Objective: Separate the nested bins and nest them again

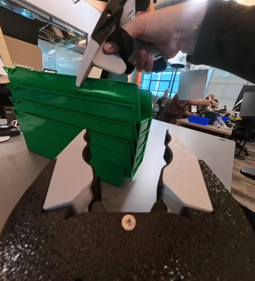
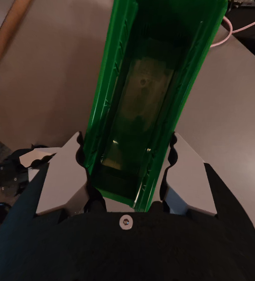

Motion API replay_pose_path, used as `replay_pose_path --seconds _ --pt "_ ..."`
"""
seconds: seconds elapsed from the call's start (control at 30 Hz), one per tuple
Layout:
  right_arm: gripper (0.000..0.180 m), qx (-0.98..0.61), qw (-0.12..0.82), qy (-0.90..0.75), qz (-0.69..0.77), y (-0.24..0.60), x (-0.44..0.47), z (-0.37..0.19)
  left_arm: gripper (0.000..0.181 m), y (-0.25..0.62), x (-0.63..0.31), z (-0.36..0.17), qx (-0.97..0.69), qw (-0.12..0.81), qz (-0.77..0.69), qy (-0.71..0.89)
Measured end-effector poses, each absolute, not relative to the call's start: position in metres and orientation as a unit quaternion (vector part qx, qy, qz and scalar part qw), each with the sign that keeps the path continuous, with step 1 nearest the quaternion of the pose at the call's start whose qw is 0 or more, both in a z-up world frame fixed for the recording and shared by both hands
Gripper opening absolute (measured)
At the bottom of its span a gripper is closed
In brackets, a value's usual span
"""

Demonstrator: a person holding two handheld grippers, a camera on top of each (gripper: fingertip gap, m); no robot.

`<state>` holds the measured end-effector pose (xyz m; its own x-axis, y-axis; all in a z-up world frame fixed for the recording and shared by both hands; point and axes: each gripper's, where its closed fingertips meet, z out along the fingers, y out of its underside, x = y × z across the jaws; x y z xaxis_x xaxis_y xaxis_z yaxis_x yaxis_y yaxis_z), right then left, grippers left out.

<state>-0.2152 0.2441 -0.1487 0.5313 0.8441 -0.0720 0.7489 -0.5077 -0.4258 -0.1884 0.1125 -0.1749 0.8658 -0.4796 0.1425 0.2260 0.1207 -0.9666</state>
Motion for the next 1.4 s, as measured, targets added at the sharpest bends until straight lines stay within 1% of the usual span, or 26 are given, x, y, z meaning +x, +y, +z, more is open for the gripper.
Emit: replay_pose_path --seconds 0.1,0.3,0.43,0.53,0.67,0.83,0.97,1.23,1.27,1.3,1.33,1.37,1.4 --pt "0.105 -0.858 0.182 -0.452 0.161 0.247 -0.219 -0.141 0.099 0.114 -0.19 -0.176 -0.62 0.739 -0.243 0.096" --pt "0.099 -0.849 0.205 -0.443 0.201 0.252 -0.225 -0.124 0.099 0.116 -0.191 -0.178 -0.625 0.737 -0.24 0.091" --pt "0.098 -0.839 0.229 -0.437 0.228 0.256 -0.224 -0.099 0.099 0.116 -0.192 -0.178 -0.626 0.737 -0.24 0.087" --pt "0.096 -0.823 0.258 -0.439 0.25 0.26 -0.217 -0.07 0.1 0.116 -0.193 -0.178 -0.626 0.736 -0.242 0.084" --pt "0.095 -0.807 0.307 -0.431 0.261 0.277 -0.181 -0.028 0.1 0.116 -0.194 -0.178 -0.625 0.738 -0.242 0.082" --pt "0.095 -0.817 0.355 -0.38 0.248 0.326 -0.086 -0.001 0.1 0.117 -0.194 -0.179 -0.627 0.736 -0.241 0.081" --pt "0.095 -0.837 0.379 -0.321 0.229 0.372 0.016 -0.017 0.1 0.116 -0.194 -0.179 -0.626 0.738 -0.24 0.078" --pt "0.093 -0.888 0.365 -0.208 0.189 0.429 0.214 -0.12 0.1 0.118 -0.194 -0.18 -0.631 0.737 -0.231 0.073" --pt "0.041 -0.893 0.383 -0.17 0.163 0.439 0.244 -0.128 0.1 0.118 -0.195 -0.18 -0.632 0.737 -0.229 0.073" --pt "0.003 -0.875 0.429 -0.149 0.165 0.448 0.265 -0.124 0.1 0.118 -0.195 -0.181 -0.632 0.736 -0.231 0.073" --pt "0.0 -0.852 0.467 -0.123 0.204 0.452 0.279 -0.114 0.101 0.118 -0.195 -0.181 -0.633 0.735 -0.232 0.071" --pt "0.0 -0.834 0.48 -0.091 0.256 0.452 0.288 -0.108 0.101 0.119 -0.195 -0.181 -0.634 0.734 -0.233 0.071" --pt "0.003 -0.829 0.473 -0.072 0.291 0.451 0.295 -0.11 0.101 0.119 -0.195 -0.182 -0.634 0.734 -0.233 0.071"
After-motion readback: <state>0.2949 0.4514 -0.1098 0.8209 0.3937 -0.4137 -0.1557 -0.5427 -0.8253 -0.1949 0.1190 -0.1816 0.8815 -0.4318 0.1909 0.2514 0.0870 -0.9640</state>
